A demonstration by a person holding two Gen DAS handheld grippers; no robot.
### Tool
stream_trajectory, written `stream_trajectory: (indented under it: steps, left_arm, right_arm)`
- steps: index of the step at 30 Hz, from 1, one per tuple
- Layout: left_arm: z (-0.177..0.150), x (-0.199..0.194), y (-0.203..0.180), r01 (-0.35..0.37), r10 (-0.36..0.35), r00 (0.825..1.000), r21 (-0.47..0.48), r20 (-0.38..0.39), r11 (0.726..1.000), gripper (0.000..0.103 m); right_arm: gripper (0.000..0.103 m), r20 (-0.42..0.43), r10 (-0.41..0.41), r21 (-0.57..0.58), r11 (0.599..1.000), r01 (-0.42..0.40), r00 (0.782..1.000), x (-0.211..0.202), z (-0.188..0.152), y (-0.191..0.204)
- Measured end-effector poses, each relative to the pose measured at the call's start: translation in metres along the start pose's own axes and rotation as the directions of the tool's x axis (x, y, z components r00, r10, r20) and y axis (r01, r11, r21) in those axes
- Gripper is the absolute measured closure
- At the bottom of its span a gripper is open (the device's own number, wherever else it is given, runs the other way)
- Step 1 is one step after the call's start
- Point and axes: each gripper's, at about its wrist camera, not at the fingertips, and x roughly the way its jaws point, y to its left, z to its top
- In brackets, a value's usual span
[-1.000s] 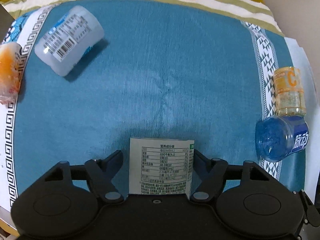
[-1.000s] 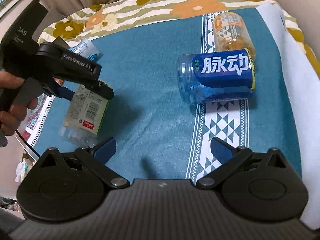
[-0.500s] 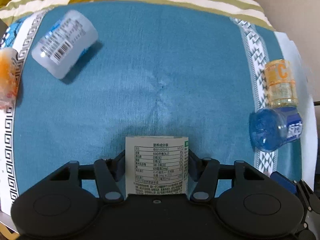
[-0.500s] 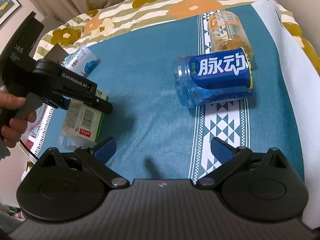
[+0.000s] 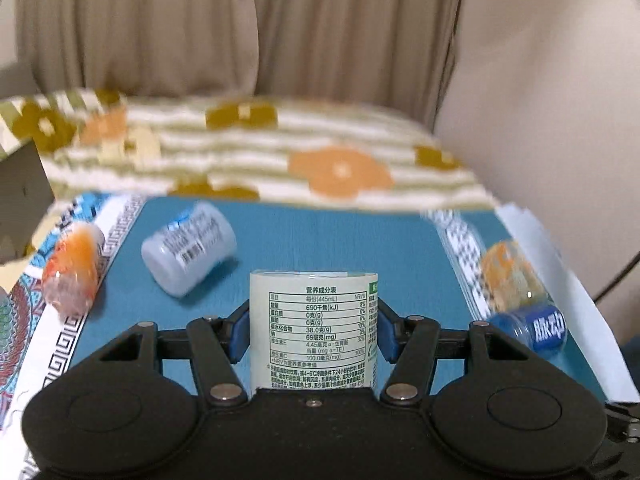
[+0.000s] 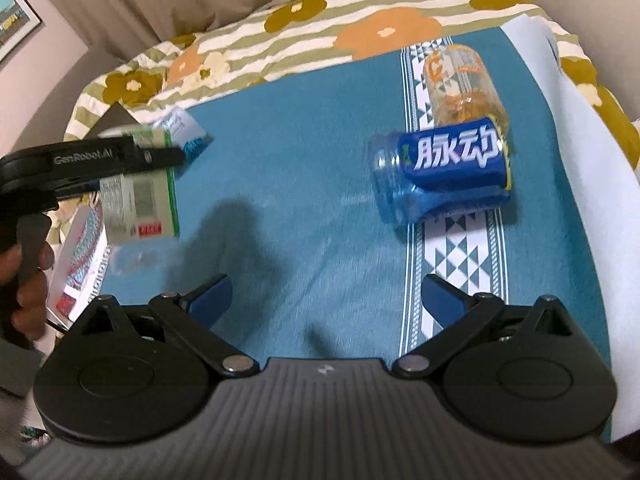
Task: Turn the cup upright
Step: 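Lift the cup with the left gripper and rotate it rim-up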
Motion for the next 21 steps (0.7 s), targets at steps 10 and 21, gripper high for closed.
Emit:
stream_trajectory:
  steps: [10,21]
  left_arm:
    - [-0.041,0.012,0.006,-0.028,0.028,0.976,-0.005,0.217,1.000,0.038]
    - [-0.055,-0.001,0.006,-0.024,0.017,0.982,0.038,0.187,0.999,0.038]
  right_arm:
    - [0.000,-0.014,-0.067,-0.046,0.997,0.066,0.998,0.016,-0.019,0.012]
    - [0.000,-0.010,-0.062,-0.070,0.996,0.061,0.998,0.019,-0.025,0.023]
